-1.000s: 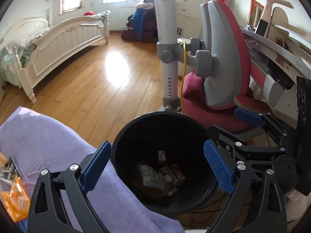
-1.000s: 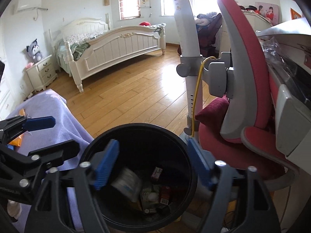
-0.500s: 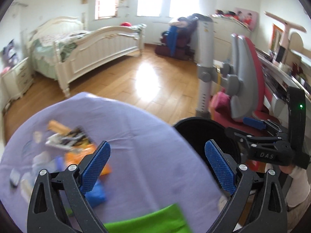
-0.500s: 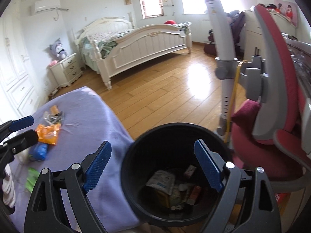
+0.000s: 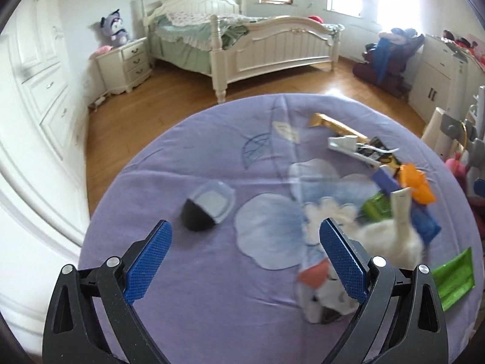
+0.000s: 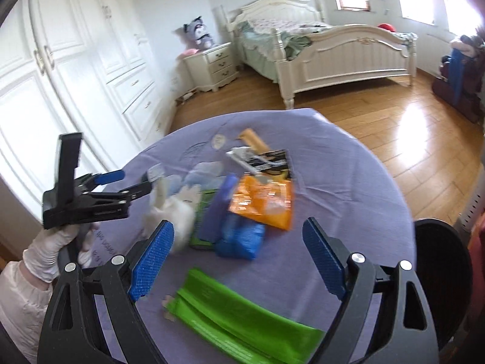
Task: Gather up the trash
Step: 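Grasp the white fluffy toy with the right tool while the left tool grasps the clear cup, then carry the fluffy toy and clear cup to the bin and release both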
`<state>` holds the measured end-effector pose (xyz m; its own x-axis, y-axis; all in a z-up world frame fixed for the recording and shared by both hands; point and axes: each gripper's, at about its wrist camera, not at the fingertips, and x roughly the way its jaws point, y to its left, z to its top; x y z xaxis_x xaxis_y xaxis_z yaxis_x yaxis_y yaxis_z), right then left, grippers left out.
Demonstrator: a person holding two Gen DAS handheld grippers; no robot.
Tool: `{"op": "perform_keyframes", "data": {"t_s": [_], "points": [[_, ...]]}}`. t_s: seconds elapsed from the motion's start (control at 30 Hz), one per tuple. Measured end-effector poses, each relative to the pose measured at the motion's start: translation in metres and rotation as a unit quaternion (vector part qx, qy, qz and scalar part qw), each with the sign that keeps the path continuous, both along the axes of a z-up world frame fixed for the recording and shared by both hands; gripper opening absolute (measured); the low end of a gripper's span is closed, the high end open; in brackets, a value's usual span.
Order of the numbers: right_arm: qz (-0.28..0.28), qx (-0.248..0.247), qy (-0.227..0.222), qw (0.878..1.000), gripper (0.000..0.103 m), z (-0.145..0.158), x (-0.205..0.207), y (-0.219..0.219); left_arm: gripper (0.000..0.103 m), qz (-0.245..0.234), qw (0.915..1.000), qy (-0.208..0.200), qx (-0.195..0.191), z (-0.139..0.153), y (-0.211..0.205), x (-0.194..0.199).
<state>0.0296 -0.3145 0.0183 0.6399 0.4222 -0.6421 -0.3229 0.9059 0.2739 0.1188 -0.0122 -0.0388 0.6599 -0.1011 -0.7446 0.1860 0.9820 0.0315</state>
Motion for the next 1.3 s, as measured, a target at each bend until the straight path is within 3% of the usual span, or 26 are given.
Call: {"op": "perform_keyframes", "data": {"t_s": [0.17, 0.23, 0.4, 0.43, 0.47, 0.5, 0.6, 0.7, 0.87, 1.07, 1.3], "points": [[0.075, -0.030, 0.021, 0.997, 0.085, -0.010, 0.022, 0.072, 0.093, -0.009, 0.9996, 0.028, -0.003, -0.017, 0.033, 0.026], [0.091, -0.054, 0.034, 0.994, 0.078, -0.020, 0.032, 0.094, 0.084, -0.017, 0.9982, 0.051, -0.025, -0.023, 0.039, 0.037], [0.100, -0.139, 0.048, 0.984, 0.069, -0.049, 0.044, 0.129, 0.072, -0.023, 0.9987, 0.045, -0.006, -0.026, 0.032, 0.057], [0.104, -0.143, 0.040, 0.983, 0.068, -0.051, 0.043, 0.131, 0.066, -0.027, 0.9989, 0.038, -0.004, -0.026, 0.030, 0.058], [0.105, -0.141, 0.040, 0.984, 0.066, -0.052, 0.043, 0.129, 0.055, -0.033, 0.9990, 0.030, -0.005, -0.026, 0.027, 0.059], [0.106, -0.133, 0.044, 0.985, 0.060, -0.052, 0.042, 0.125, 0.046, -0.036, 0.9989, 0.028, -0.005, -0.024, 0.026, 0.060], [0.104, -0.089, 0.049, 0.989, 0.051, -0.044, 0.038, 0.109, 0.046, -0.038, 0.9988, 0.028, -0.017, -0.022, 0.028, 0.060], [0.090, -0.047, 0.020, 0.995, 0.050, -0.029, 0.023, 0.088, 0.046, -0.040, 0.9968, 0.031, -0.062, -0.019, 0.030, 0.053], [0.028, -0.013, -0.032, 0.999, 0.050, -0.005, -0.004, 0.038, 0.046, -0.063, 0.9950, -0.002, -0.078, 0.000, 0.007, 0.017], [-0.069, -0.019, -0.073, 0.995, 0.050, 0.015, -0.022, -0.035, 0.046, -0.123, 0.9874, -0.041, -0.091, 0.043, -0.067, -0.021], [-0.158, -0.028, -0.090, 0.983, 0.050, 0.025, -0.049, -0.110, 0.046, -0.224, 0.9669, -0.068, -0.102, 0.073, -0.176, -0.058]]}}
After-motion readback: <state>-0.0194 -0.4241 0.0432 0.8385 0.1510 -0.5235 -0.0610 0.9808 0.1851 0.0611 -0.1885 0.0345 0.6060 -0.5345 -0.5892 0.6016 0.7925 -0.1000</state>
